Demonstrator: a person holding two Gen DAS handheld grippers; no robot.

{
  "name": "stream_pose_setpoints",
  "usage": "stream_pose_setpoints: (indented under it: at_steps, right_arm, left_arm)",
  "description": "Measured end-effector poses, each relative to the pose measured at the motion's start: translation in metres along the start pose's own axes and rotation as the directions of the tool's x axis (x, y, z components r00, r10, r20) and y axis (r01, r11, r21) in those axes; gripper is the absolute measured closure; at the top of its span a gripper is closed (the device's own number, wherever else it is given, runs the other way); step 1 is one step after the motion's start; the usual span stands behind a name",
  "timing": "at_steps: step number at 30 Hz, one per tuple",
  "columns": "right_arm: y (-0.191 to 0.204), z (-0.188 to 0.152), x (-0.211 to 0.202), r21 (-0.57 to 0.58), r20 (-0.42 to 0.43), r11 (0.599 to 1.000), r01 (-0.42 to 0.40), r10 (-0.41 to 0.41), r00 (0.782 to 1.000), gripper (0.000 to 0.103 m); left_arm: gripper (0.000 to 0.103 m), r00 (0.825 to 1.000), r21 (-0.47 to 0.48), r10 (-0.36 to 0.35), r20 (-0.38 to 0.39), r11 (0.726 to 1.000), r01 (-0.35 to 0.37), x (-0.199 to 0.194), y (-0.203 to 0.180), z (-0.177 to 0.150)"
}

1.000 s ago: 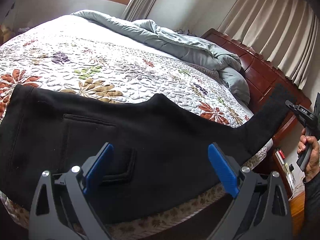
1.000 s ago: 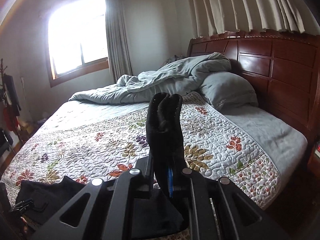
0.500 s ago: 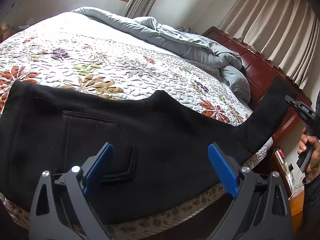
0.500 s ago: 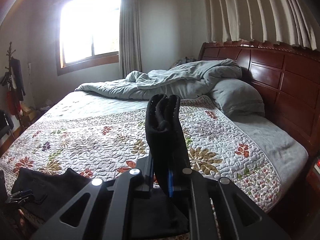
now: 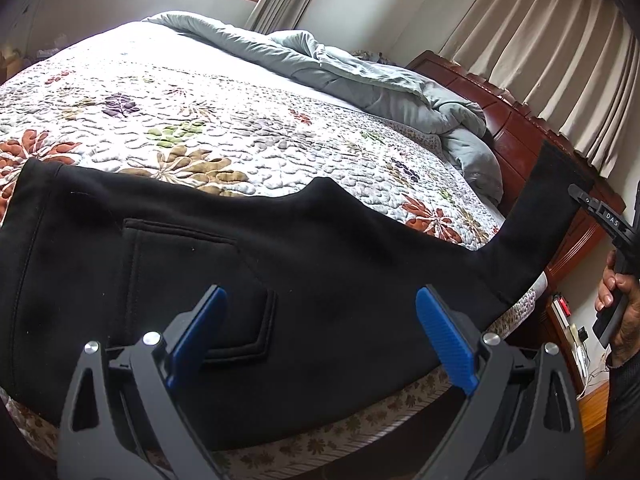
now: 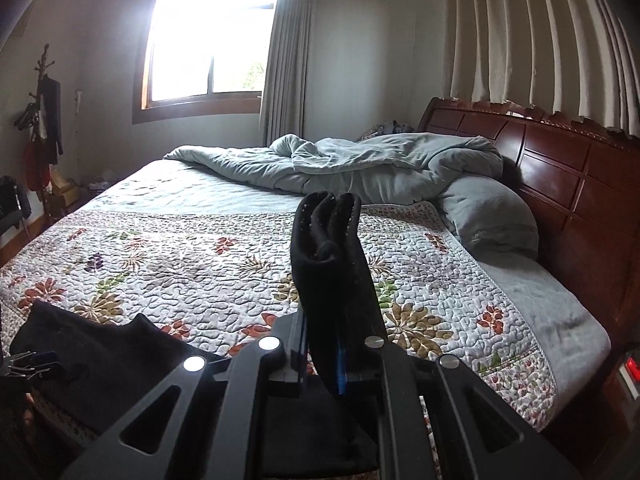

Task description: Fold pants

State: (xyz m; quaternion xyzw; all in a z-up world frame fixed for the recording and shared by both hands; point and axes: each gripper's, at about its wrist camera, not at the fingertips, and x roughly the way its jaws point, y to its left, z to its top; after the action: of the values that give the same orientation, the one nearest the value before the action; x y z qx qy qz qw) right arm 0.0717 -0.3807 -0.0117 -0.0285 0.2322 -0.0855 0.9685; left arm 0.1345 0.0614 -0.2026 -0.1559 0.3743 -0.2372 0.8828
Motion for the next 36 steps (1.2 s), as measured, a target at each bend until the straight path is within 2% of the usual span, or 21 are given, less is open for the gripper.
stream_pose_setpoints:
  at_steps: [16, 28, 36]
  right_arm:
    - [0.042, -0.005, 0.009, -0.116, -0.024, 0.993, -0.034, 0.032, 0.999, 0.092]
    - [0.098, -0.023, 0.029, -0.298, -0.077, 0.953, -0.062, 0.041, 0.996, 0.093]
    - [0.122, -0.034, 0.041, -0.352, -0.113, 0.932, -0.085, 0.048, 0.992, 0.093]
  left_arm:
    - [0.008, 1.0, -0.015, -0.008, 0.012, 1.0, 0.008, -0.004, 0.006, 0.001]
    - [0.008, 1.0, -0.027, -0.013, 0.016, 1.0, 0.014, -0.007, 0.01, 0.001]
    - [0.008, 1.0, -0.039, -0.02, 0.016, 0.999, 0.021, -0.008, 0.014, 0.002]
